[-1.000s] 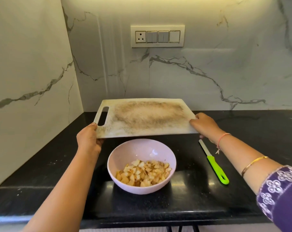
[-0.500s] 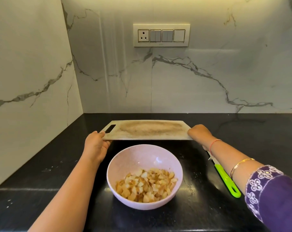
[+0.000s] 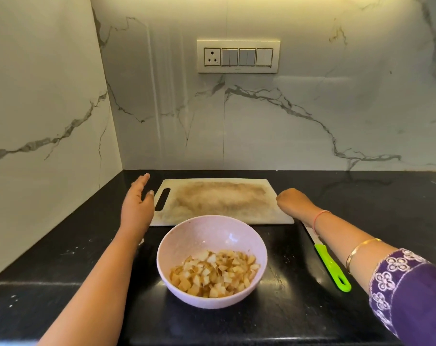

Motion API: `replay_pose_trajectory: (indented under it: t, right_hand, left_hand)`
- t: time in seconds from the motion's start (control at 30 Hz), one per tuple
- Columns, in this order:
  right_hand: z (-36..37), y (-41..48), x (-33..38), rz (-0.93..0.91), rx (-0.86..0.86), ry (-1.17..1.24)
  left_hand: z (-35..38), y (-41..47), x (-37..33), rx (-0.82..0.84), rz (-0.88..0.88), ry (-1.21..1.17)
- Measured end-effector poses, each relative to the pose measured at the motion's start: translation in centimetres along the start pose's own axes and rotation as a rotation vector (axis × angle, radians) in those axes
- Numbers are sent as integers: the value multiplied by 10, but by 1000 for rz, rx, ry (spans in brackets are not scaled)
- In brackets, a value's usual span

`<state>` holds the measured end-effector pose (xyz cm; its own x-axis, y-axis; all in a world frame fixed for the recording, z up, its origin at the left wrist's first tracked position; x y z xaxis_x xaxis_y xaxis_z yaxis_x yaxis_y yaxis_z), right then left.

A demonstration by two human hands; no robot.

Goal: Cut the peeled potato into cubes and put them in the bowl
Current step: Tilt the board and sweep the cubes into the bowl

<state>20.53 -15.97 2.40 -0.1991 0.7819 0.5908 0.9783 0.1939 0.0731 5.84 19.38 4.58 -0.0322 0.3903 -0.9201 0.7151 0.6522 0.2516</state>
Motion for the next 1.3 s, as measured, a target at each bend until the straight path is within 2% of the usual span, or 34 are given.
replay_pose_trajectory:
  t: [0.1, 0.17, 0.23, 0.3, 0.37, 0.47, 0.67, 1.03, 1.17, 1.3]
  right_hand:
    - [-18, 1, 16, -56, -48, 43]
    - [-19, -3, 32, -103, -45, 55]
    - [-13, -8, 48, -158, -34, 92]
    - [-3, -19, 67, -215, 0, 118]
    - [8, -29, 84, -272, 25, 149]
    - [19, -42, 102, -326, 51, 172]
    - [20, -61, 126, -392, 47, 167]
    - [22, -86, 152, -492, 66, 179]
    - [25, -90, 154, -510, 74, 168]
    - [24, -94, 155, -512, 85, 186]
  left_hand:
    - [-28, -2, -2, -109, 9, -47]
    - [-44, 1, 6, -110, -54, 49]
    - [-48, -1, 13, 3, -134, 262]
    - [-38, -11, 24, 193, -177, 467]
    - [-25, -27, 33, 351, -187, 556]
    - [-13, -43, 41, 430, -173, 615]
    - [-18, -44, 38, 310, -83, 699]
    - [-45, -33, 24, 63, 9, 523]
    - [-20, -28, 25, 163, 63, 675]
    - [-6, -22, 36, 265, 23, 812]
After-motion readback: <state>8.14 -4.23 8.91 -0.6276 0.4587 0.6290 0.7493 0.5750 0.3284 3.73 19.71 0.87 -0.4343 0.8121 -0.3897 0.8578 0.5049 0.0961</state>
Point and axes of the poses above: each hand's wrist, its own y-axis towards the middle knuckle, its own z-axis out of the palm, x = y × z, the point moved 10 cm from there along y, towards the middle knuckle, and after that the axes turned 8 degrees about -z, right-handed, at the moved point
